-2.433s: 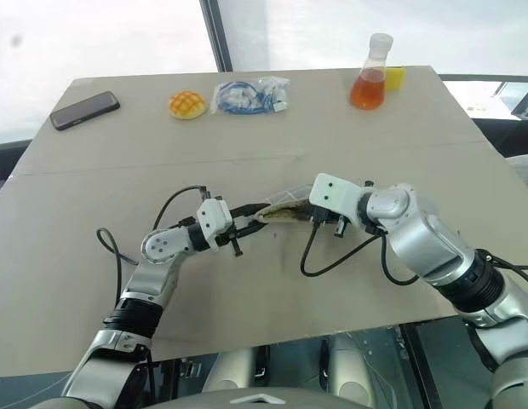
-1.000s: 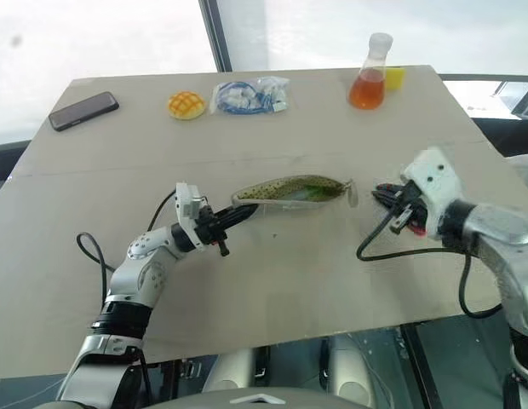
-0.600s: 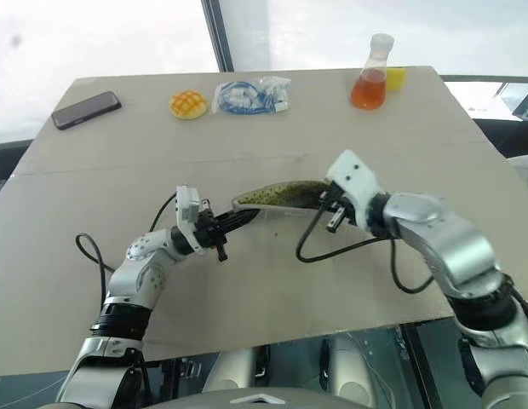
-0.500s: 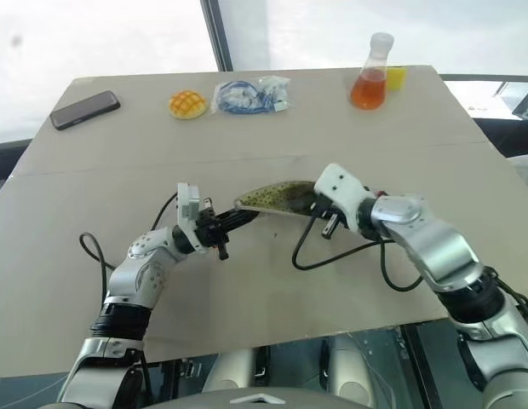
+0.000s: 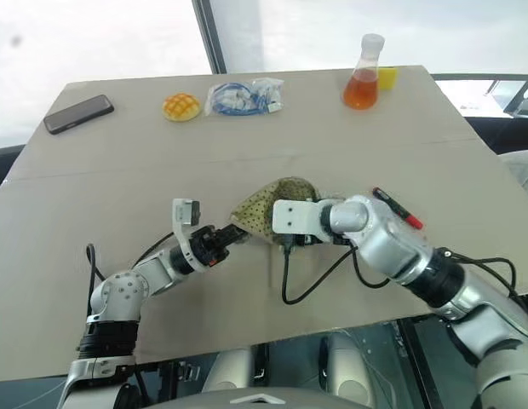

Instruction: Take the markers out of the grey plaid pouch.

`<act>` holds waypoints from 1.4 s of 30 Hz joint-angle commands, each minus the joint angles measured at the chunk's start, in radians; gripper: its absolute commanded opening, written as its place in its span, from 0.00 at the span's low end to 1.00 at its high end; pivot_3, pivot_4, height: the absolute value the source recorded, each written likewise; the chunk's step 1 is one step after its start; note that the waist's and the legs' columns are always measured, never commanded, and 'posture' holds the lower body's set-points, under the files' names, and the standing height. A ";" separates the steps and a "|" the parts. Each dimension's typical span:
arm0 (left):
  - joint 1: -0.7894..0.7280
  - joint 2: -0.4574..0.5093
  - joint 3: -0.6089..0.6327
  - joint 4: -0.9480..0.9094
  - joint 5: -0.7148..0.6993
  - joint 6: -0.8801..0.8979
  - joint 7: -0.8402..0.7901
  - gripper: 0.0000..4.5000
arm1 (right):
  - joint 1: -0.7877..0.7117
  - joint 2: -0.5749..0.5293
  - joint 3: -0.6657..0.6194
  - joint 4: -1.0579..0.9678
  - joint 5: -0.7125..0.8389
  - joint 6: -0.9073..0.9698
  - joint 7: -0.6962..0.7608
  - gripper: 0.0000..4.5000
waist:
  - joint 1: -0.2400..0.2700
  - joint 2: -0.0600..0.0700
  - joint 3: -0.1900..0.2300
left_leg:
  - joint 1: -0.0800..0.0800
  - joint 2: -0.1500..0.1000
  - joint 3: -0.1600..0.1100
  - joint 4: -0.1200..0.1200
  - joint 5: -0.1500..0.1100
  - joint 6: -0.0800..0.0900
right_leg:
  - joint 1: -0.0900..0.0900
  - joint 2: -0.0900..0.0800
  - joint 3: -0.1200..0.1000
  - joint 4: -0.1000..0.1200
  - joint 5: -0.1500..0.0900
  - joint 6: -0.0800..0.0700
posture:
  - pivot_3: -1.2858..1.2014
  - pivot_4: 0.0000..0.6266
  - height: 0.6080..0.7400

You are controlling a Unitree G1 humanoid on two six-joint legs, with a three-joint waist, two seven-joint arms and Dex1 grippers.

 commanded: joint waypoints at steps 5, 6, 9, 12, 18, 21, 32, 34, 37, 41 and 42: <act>-0.008 -0.020 0.005 -0.063 -0.048 0.048 0.012 0.00 | -0.062 0.160 0.079 0.403 -0.319 -0.381 -0.228 0.62 | -0.006 -0.001 -0.001 | 0.001 0.000 0.001 0.000 0.000 0.000 | 0.000 0.001 0.001 0.000 0.002 0.003 | 0.52 0.24 1.00; -0.003 -0.022 0.006 -0.070 -0.048 0.051 0.017 0.00 | -0.069 0.194 0.069 0.450 -0.340 -0.407 -0.272 0.62 | -0.007 -0.001 -0.001 | 0.002 0.000 0.001 0.000 0.000 0.000 | 0.000 0.001 0.001 0.001 0.002 0.003 | 0.52 0.24 1.00; 0.008 -0.025 0.015 -0.087 -0.059 0.065 0.032 0.00 | -0.073 0.254 0.023 0.513 -0.357 -0.459 -0.319 0.62 | -0.009 -0.001 -0.001 | 0.003 0.001 0.001 -0.001 0.001 -0.001 | 0.001 0.002 0.002 0.001 0.002 0.003 | 0.52 0.24 1.00; 0.011 -0.028 0.049 -0.083 -0.080 0.076 0.056 0.00 | -0.039 0.257 -0.040 0.454 -0.325 -0.464 -0.281 0.62 | -0.007 -0.001 -0.001 | 0.003 0.001 0.001 -0.001 0.001 -0.001 | 0.001 0.002 0.002 0.001 0.003 0.002 | 0.52 0.24 1.00; -0.022 -0.018 0.123 -0.030 -0.252 0.229 0.110 0.00 | 0.080 0.048 -0.152 0.096 -0.253 -0.281 0.059 0.62 | -0.001 -0.001 -0.001 | 0.000 0.000 0.000 -0.001 0.001 -0.001 | 0.000 0.000 0.002 -0.001 0.004 0.000 | 0.52 0.24 1.00; -0.063 -0.021 0.148 0.031 -0.356 0.317 0.160 0.00 | 0.108 -0.101 -0.253 -0.155 -0.173 -0.070 0.259 0.62 | 0.016 0.000 0.001 | -0.001 -0.001 -0.001 -0.001 0.001 -0.001 | 0.000 0.000 0.002 -0.001 0.003 0.002 | 0.52 0.24 1.00; -0.064 -0.020 0.080 0.096 -0.281 0.278 0.192 0.00 | 0.072 -0.165 -0.190 -0.269 -0.163 0.118 0.337 0.62 | 0.000 -0.001 0.000 | 0.003 0.000 -0.001 -0.002 0.001 -0.001 | 0.001 0.002 0.003 0.000 0.000 -0.001 | 0.52 0.24 1.00; -0.050 -0.025 0.073 0.083 -0.256 0.257 0.175 0.00 | 0.065 -0.117 -0.141 -0.184 -0.209 0.053 0.283 0.62 | -0.004 -0.003 -0.001 | 0.002 -0.001 0.000 -0.002 0.001 -0.001 | 0.000 0.002 0.004 -0.001 0.000 -0.001 | 0.52 0.24 1.00; -0.042 -0.037 0.081 0.072 -0.264 0.260 0.172 0.00 | 0.052 -0.029 -0.108 -0.072 -0.255 -0.028 0.202 0.62 | -0.004 -0.003 -0.001 | 0.002 -0.001 0.001 -0.001 0.001 -0.001 | 0.000 0.001 0.005 0.000 0.000 -0.001 | 0.52 0.24 1.00; -0.027 -0.040 0.089 0.055 -0.280 0.267 0.180 0.00 | 0.015 0.085 -0.094 0.042 -0.315 -0.075 0.105 0.62 | -0.006 -0.003 -0.001 | 0.002 -0.001 0.000 -0.001 0.001 -0.001 | 0.000 0.002 0.005 0.000 0.000 -0.001 | 0.52 0.24 1.00; -0.023 -0.040 0.091 0.050 -0.284 0.269 0.181 0.00 | 0.009 0.104 -0.092 0.066 -0.334 -0.084 0.084 0.62 | -0.006 -0.002 -0.001 | 0.002 -0.001 0.001 -0.002 0.001 -0.001 | 0.000 0.002 0.005 0.000 0.000 -0.001 | 0.52 0.24 1.00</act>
